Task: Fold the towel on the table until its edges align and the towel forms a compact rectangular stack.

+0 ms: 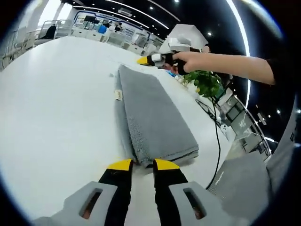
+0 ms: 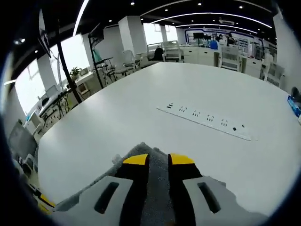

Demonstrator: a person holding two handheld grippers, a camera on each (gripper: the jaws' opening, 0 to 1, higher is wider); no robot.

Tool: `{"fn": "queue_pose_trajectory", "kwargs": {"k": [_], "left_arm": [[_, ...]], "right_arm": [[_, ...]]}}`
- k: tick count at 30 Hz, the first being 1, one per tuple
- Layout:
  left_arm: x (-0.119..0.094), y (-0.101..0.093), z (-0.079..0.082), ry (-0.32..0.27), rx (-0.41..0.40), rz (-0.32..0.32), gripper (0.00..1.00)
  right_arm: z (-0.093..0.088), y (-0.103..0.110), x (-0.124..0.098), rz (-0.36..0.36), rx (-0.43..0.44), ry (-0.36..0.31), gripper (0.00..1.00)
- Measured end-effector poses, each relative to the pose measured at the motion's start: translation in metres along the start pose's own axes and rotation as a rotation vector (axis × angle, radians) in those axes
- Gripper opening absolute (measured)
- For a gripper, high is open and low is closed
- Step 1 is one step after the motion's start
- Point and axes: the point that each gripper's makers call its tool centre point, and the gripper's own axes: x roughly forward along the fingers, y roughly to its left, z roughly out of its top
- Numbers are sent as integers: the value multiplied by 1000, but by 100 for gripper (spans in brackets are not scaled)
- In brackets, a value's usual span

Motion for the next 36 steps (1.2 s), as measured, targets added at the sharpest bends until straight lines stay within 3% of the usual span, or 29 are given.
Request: {"fn": "queue_pose_trajectory", "kwargs": {"k": [5, 7, 10, 15, 26, 36], "left_arm": [[-5, -1, 21, -17, 76, 29, 30], [-6, 5, 23, 12, 159, 77, 40], [-5, 6, 25, 29, 191, 89, 53], [-5, -1, 36, 18, 222, 75, 54], [5, -13, 36, 110, 515, 32, 58], [16, -39, 34, 150, 660, -56, 57]], "right_arm": [[-10, -15, -27, -25, 25, -8, 22], [-16, -17, -39, -26, 28, -7, 24], [-29, -17, -56, -4, -10, 11, 29], [-54, -17, -85, 27, -64, 35, 33], [-100, -5, -152, 68, -101, 53, 37], [-137, 23, -183, 114, -133, 67, 39]]}}
